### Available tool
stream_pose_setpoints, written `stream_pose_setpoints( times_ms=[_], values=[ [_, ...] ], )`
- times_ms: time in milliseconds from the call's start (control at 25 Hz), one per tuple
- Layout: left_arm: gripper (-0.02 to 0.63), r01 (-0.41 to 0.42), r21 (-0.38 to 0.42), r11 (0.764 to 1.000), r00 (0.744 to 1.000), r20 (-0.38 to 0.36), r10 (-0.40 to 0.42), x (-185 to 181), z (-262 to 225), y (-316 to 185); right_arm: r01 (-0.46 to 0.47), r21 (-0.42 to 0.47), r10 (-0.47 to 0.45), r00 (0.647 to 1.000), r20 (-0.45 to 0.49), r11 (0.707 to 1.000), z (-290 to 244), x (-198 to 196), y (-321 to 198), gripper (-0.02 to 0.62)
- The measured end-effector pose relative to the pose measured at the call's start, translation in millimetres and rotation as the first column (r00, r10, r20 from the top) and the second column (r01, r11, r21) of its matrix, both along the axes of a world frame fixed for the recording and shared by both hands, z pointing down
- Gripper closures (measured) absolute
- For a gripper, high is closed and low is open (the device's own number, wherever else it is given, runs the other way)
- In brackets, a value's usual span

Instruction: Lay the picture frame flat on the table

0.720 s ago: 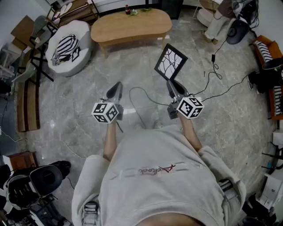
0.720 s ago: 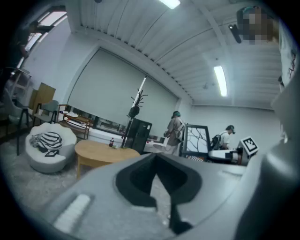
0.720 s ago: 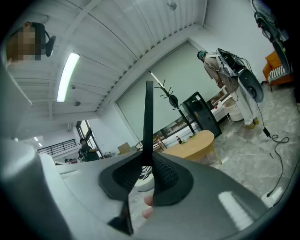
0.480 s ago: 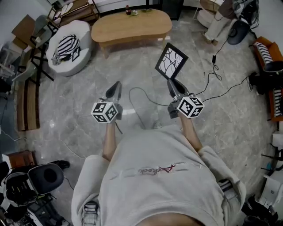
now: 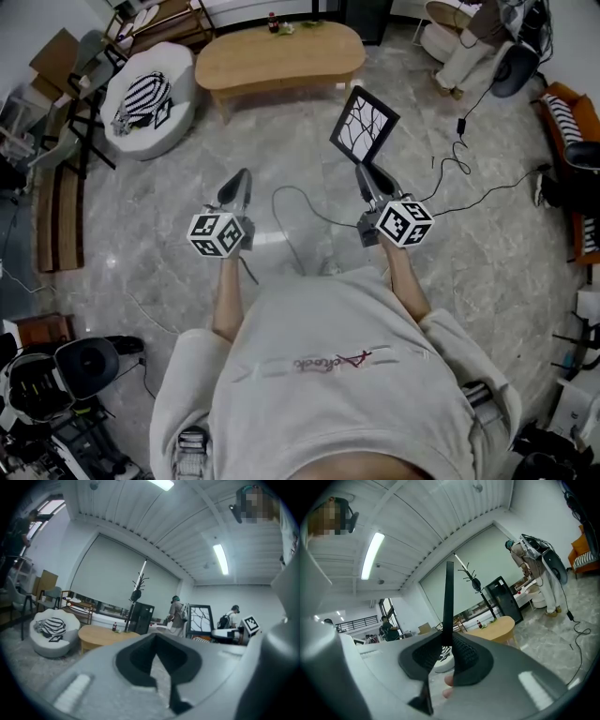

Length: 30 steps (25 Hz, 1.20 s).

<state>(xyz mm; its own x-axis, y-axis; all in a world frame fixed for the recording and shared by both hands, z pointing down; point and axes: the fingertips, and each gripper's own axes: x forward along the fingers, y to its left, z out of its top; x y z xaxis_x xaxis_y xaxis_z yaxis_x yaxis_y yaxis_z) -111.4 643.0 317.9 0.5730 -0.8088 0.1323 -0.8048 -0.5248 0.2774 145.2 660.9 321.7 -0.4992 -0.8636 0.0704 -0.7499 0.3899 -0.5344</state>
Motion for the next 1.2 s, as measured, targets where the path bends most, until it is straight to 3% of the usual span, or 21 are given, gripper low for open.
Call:
stream_pose_setpoints(
  times_ms=[720,1200],
  values=[
    [0.607,0.032,0.031,0.999,0.998,0.055,-0.033,66.3,-9.4,-13.3,0.029,0.011,-0.030,0.999,0.039,1.000,7.4,74.4,-19.5,0.529],
    [0.607,0.042,0.018,0.999,0.998,0.050,-0.043,70.3,5.8,-35.1,0.033,0.005,-0.033,0.999,0.036,0.999,14.7,75.6,-50.6,0.529]
  ],
)
